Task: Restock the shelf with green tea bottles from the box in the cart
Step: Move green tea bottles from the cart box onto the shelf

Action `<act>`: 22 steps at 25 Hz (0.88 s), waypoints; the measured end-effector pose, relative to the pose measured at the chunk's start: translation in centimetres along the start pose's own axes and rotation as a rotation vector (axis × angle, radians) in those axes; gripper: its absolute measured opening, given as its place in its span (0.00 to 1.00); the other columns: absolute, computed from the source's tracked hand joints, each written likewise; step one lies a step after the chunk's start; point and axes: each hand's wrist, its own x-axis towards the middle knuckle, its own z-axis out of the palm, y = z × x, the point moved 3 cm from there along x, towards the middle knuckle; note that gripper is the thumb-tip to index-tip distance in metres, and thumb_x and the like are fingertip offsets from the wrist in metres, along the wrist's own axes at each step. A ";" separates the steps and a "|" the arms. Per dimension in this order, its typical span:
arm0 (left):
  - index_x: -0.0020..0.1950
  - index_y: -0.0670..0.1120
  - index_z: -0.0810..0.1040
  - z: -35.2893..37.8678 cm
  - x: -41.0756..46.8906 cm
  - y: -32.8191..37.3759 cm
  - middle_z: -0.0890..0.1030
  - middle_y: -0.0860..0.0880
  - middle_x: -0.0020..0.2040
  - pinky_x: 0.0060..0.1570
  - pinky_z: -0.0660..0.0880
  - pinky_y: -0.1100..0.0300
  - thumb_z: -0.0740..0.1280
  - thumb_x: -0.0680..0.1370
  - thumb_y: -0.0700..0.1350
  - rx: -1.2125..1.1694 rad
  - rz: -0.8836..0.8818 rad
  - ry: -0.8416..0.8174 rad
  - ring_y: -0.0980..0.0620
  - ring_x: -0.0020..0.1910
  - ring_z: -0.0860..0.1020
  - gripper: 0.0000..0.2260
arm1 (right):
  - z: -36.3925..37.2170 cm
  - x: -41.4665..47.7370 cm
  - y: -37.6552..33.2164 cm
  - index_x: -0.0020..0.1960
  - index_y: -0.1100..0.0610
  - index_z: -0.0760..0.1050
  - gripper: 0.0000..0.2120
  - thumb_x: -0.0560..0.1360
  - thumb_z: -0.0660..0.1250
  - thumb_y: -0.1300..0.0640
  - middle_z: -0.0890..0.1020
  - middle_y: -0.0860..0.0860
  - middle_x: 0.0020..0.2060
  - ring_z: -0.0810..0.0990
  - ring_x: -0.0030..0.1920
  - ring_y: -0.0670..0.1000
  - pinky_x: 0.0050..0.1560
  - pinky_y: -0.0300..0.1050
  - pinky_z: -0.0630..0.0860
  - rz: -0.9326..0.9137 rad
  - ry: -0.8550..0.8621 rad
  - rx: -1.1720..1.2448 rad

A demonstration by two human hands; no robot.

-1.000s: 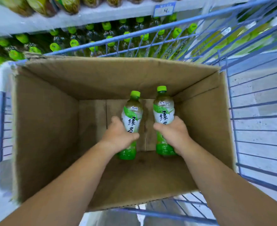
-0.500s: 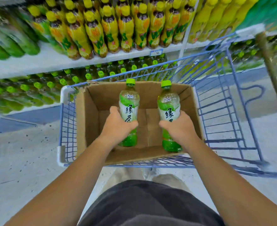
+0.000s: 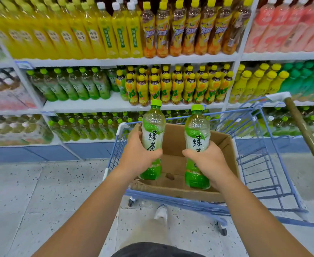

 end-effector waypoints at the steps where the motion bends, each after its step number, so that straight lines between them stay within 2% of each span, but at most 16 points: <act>1: 0.61 0.55 0.68 -0.9 -1.1 0.1 0.79 0.56 0.51 0.29 0.76 0.70 0.79 0.70 0.48 -0.018 -0.016 0.022 0.68 0.40 0.80 0.26 | 0.5 -0.8 -0.2 0.51 0.48 0.77 0.21 0.61 0.78 0.47 0.85 0.48 0.43 0.84 0.43 0.51 0.45 0.52 0.82 -0.013 -0.027 0.005; 4: 0.59 0.55 0.67 -4.4 -3.9 0.1 0.80 0.57 0.49 0.29 0.76 0.68 0.79 0.70 0.49 -0.017 -0.038 0.094 0.64 0.39 0.81 0.25 | 2.5 -3.1 -1.5 0.54 0.46 0.75 0.28 0.57 0.78 0.40 0.84 0.46 0.46 0.83 0.46 0.50 0.48 0.52 0.81 -0.063 -0.105 0.006; 8: 0.51 0.55 0.76 -9.6 -6.7 -0.2 0.84 0.58 0.41 0.28 0.76 0.68 0.79 0.67 0.50 -0.021 0.004 0.139 0.62 0.37 0.82 0.16 | 6.6 -5.8 -4.2 0.61 0.44 0.72 0.37 0.57 0.76 0.32 0.81 0.42 0.52 0.81 0.51 0.47 0.52 0.52 0.78 -0.157 -0.197 -0.007; 11: 0.50 0.55 0.79 -13.8 -7.4 -1.0 0.84 0.61 0.41 0.30 0.78 0.66 0.78 0.66 0.50 -0.056 0.028 0.174 0.60 0.38 0.83 0.15 | 10.7 -7.0 -6.1 0.59 0.40 0.71 0.28 0.64 0.75 0.33 0.81 0.40 0.52 0.80 0.51 0.43 0.43 0.43 0.75 -0.220 -0.282 -0.014; 13: 0.50 0.55 0.79 -16.8 -7.3 -1.9 0.84 0.61 0.41 0.30 0.77 0.67 0.78 0.67 0.49 -0.065 0.039 0.205 0.61 0.39 0.83 0.15 | 13.5 -7.4 -7.3 0.59 0.39 0.71 0.26 0.65 0.75 0.34 0.81 0.39 0.52 0.80 0.50 0.41 0.42 0.41 0.74 -0.244 -0.312 -0.014; 16: 0.51 0.55 0.79 -21.6 -6.7 -4.0 0.85 0.59 0.42 0.30 0.78 0.67 0.78 0.66 0.50 -0.098 0.036 0.230 0.59 0.39 0.83 0.16 | 17.9 -7.4 -8.8 0.59 0.39 0.70 0.29 0.62 0.76 0.33 0.82 0.40 0.53 0.82 0.52 0.43 0.49 0.47 0.78 -0.260 -0.325 0.030; 18: 0.52 0.55 0.79 -25.3 -6.1 -6.1 0.84 0.59 0.42 0.31 0.78 0.66 0.79 0.67 0.49 -0.089 0.025 0.229 0.59 0.39 0.84 0.16 | 21.5 -7.5 -9.5 0.59 0.40 0.69 0.29 0.63 0.77 0.35 0.82 0.42 0.54 0.82 0.53 0.46 0.54 0.52 0.79 -0.251 -0.317 0.058; 20: 0.51 0.55 0.78 -29.1 -5.2 -8.1 0.84 0.61 0.42 0.32 0.79 0.65 0.79 0.68 0.48 -0.068 0.018 0.219 0.60 0.39 0.83 0.15 | 25.5 -7.8 -10.1 0.57 0.42 0.71 0.26 0.65 0.78 0.39 0.82 0.45 0.54 0.82 0.53 0.48 0.56 0.54 0.79 -0.246 -0.302 0.092; 22: 0.50 0.56 0.78 -32.3 -3.9 -9.7 0.84 0.61 0.42 0.36 0.81 0.61 0.79 0.68 0.49 -0.040 0.011 0.193 0.61 0.40 0.83 0.15 | 29.1 -7.9 -11.0 0.57 0.43 0.73 0.25 0.65 0.79 0.40 0.84 0.45 0.52 0.84 0.50 0.48 0.52 0.53 0.80 -0.249 -0.266 0.107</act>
